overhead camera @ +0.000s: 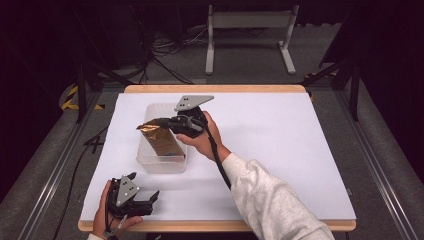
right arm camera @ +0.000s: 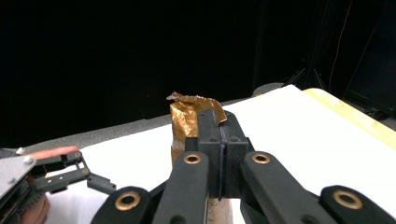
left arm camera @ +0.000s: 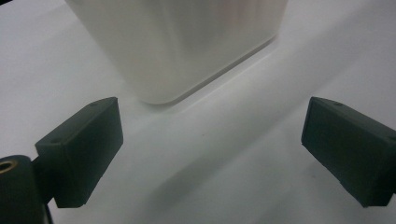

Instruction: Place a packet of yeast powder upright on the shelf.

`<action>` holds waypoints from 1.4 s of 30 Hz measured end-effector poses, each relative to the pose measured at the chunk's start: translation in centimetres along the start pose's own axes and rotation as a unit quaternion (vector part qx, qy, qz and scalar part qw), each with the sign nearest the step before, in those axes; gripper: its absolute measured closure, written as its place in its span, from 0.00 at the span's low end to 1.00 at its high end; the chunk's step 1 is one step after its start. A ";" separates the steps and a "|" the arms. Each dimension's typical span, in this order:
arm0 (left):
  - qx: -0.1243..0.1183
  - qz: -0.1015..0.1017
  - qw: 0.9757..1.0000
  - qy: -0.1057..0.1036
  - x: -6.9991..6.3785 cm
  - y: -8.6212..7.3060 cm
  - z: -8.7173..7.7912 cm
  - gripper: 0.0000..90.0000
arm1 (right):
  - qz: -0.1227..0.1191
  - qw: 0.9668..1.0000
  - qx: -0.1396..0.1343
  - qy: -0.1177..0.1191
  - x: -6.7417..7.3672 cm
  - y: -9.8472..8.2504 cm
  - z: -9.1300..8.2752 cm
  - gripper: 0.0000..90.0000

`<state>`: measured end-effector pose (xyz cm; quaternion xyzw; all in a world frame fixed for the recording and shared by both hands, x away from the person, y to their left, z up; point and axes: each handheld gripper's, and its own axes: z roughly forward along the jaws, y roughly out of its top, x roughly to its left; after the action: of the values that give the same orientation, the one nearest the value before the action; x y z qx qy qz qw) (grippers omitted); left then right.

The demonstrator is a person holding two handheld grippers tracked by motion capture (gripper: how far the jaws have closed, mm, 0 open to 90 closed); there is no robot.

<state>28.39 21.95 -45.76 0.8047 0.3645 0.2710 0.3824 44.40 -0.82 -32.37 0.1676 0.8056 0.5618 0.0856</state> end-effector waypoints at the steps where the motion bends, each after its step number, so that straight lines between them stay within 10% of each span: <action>1: 0.000 0.000 1.000 0.001 0.0 0.0 0.0 0.07 | 0.000 1.000 0.001 0.001 -0.1 0.0 -0.1 1.00; 28: 0.000 -0.002 1.000 0.008 0.1 0.0 -0.1 0.07 | 0.002 1.000 0.016 -0.009 -1.4 -2.7 -2.8 0.95; 42: 0.004 0.001 1.000 0.010 0.0 0.0 -0.1 0.07 | -0.019 0.999 0.039 -0.025 -0.9 -2.3 -3.8 0.76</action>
<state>28.26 22.00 -45.73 0.8040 0.3687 0.2781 0.3747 43.65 -5.20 -33.25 0.1696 0.8275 0.5239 0.1100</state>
